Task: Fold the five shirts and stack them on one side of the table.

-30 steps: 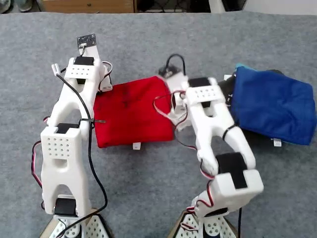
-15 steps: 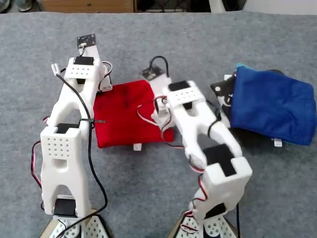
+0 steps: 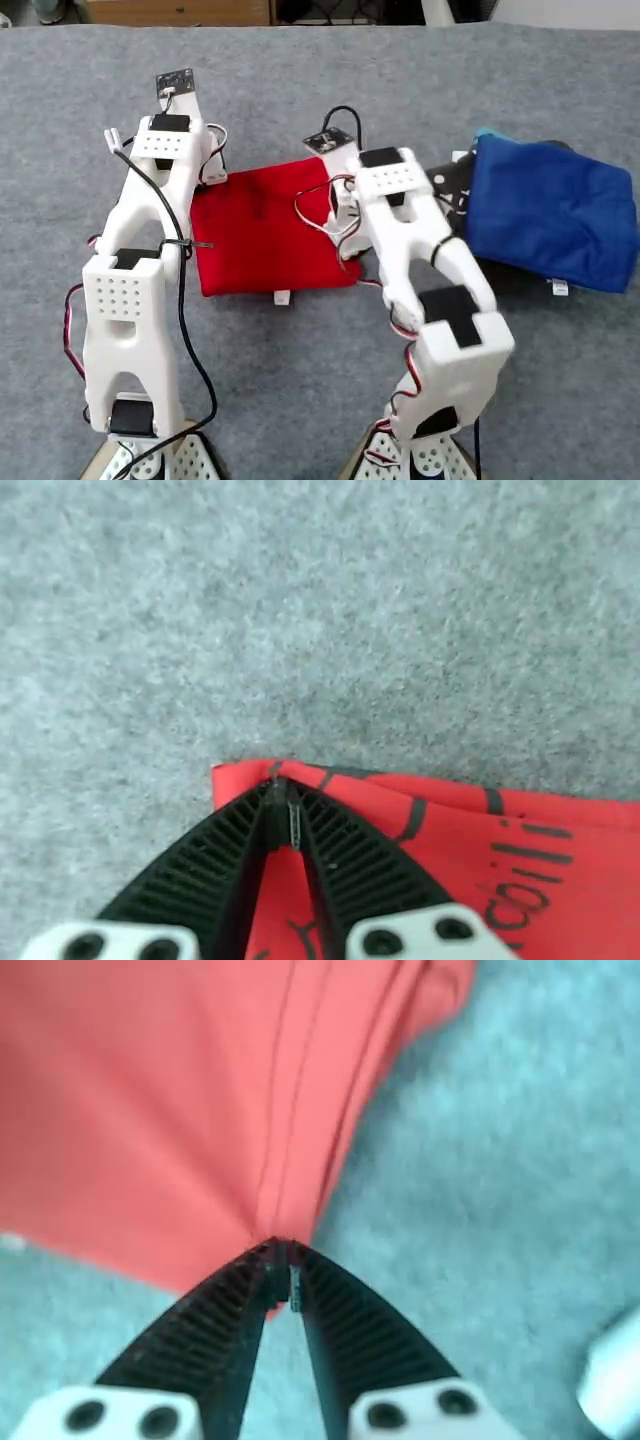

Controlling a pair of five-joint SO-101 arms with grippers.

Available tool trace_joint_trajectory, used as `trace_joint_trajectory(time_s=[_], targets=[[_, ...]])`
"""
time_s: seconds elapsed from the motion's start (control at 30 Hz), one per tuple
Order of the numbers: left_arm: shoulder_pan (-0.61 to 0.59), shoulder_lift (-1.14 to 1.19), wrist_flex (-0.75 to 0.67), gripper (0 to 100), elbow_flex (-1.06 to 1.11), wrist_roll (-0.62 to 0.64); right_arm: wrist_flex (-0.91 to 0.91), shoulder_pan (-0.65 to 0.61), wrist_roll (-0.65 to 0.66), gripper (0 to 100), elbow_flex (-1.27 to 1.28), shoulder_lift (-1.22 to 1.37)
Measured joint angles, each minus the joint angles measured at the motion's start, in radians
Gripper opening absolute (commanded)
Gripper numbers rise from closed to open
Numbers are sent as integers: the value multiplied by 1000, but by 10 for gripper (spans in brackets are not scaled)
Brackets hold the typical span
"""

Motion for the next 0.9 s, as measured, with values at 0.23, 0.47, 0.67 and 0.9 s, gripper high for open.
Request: trace_joint_trajectory(time_s=[0.23, 0.47, 0.67, 0.9], targets=[[0, -6, 57, 29, -40, -3, 12, 18, 54, 18, -66, -173], [0, -31, 140, 29, -92, -3, -227, 20, 55, 18, -213, -100], [0, -31, 120, 29, -86, -3, 34, 29, 57, 21, -413, -64], [18, -31, 86, 29, -58, 0, 281, 2, 57, 140, -451, -63]])
